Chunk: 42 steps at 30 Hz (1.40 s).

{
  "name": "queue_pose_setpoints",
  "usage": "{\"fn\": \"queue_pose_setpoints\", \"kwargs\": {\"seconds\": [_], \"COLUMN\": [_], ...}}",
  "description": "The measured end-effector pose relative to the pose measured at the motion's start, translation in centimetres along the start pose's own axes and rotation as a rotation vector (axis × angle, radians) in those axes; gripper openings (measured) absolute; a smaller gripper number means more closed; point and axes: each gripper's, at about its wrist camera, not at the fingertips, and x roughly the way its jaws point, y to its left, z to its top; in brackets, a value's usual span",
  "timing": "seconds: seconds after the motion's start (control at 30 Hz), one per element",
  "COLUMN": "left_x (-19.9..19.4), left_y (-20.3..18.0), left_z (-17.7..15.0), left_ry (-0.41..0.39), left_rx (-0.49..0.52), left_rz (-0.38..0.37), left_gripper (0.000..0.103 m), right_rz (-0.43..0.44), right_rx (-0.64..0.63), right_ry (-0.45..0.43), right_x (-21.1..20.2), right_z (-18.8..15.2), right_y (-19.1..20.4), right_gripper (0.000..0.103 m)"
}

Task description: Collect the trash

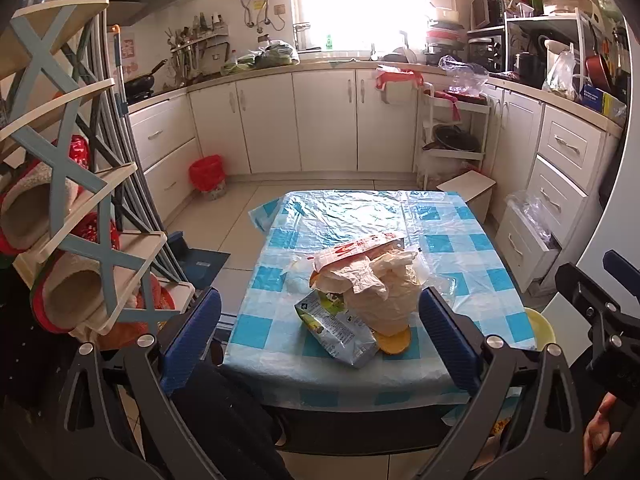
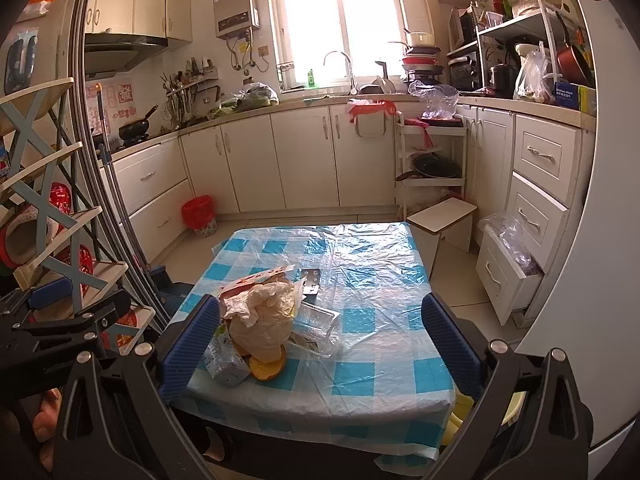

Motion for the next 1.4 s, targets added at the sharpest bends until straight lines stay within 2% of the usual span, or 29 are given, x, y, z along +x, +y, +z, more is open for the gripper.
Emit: {"fn": "queue_pose_setpoints", "kwargs": {"seconds": [1.4], "left_x": [1.4], "left_y": [-0.5], "left_z": [-0.5], "left_ry": [0.042], "left_rx": [0.007], "left_rz": [-0.012], "left_gripper": [0.095], "right_rz": [0.007], "right_rx": [-0.013], "right_ry": [0.032], "right_x": [0.1], "right_z": [-0.1], "right_y": [0.6], "right_gripper": [0.097]}}
